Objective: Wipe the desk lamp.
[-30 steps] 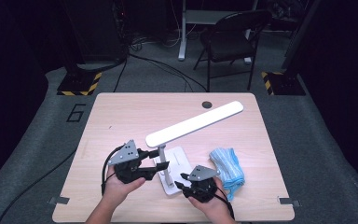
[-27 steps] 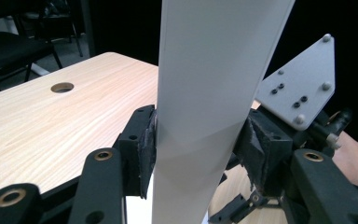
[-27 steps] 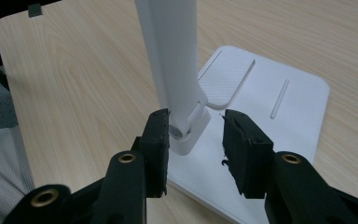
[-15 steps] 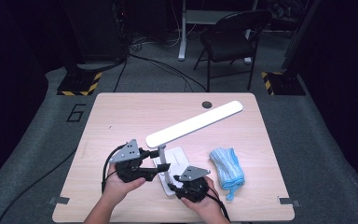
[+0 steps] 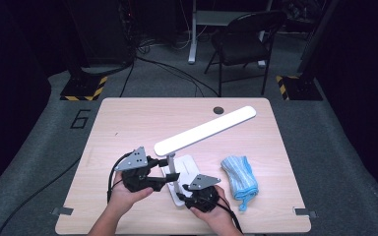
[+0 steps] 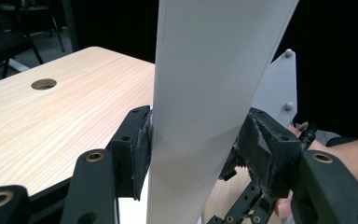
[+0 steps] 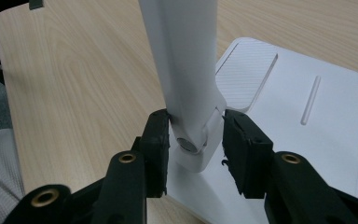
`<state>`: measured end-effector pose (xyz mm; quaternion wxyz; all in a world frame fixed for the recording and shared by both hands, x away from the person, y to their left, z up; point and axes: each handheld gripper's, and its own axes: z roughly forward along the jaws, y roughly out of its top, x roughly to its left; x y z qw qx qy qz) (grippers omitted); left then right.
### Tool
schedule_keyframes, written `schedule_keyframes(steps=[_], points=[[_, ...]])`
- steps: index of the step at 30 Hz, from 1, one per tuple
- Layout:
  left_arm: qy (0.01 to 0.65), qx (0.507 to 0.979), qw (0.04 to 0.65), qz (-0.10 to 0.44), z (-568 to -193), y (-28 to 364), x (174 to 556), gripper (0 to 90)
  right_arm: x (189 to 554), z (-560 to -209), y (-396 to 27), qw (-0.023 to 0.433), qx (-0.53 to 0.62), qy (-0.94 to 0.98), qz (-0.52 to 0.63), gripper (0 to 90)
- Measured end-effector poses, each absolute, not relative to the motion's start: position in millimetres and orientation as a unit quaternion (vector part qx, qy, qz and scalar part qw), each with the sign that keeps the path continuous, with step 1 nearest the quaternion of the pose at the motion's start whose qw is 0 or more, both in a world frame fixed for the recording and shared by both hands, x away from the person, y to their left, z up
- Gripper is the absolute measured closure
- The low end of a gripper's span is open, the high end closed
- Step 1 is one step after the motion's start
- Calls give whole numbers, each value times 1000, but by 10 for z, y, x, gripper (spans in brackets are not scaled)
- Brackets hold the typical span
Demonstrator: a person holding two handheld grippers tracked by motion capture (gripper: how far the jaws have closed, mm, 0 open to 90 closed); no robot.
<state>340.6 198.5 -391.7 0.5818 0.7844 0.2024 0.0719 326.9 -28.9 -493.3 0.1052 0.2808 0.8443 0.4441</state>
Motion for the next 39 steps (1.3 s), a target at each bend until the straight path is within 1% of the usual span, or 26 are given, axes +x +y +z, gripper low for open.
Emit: schedule_keyframes(steps=[4,14,24,30,33,36,39], points=[[202,784,583,59,-3922,1963,3447,447,3272,-4941,-272,103,285,842,446,617],[198,788,580,66,-3931,1922,3448,447,3311,-4970,-196,108,284,840,450,617],[194,790,577,69,-3925,1928,3398,465,3319,-4955,-247,114,262,849,444,608],[188,793,576,66,-3922,1928,3377,473,3336,-4952,-332,116,274,846,442,608],[185,794,575,63,-3922,1915,3366,494,3359,-4962,-401,105,288,840,447,607],[187,794,574,66,-3926,1899,3365,539,3374,-4959,-456,104,297,838,445,609],[193,794,573,68,-3927,1890,3380,623,3401,-4952,-525,110,305,834,446,610]])
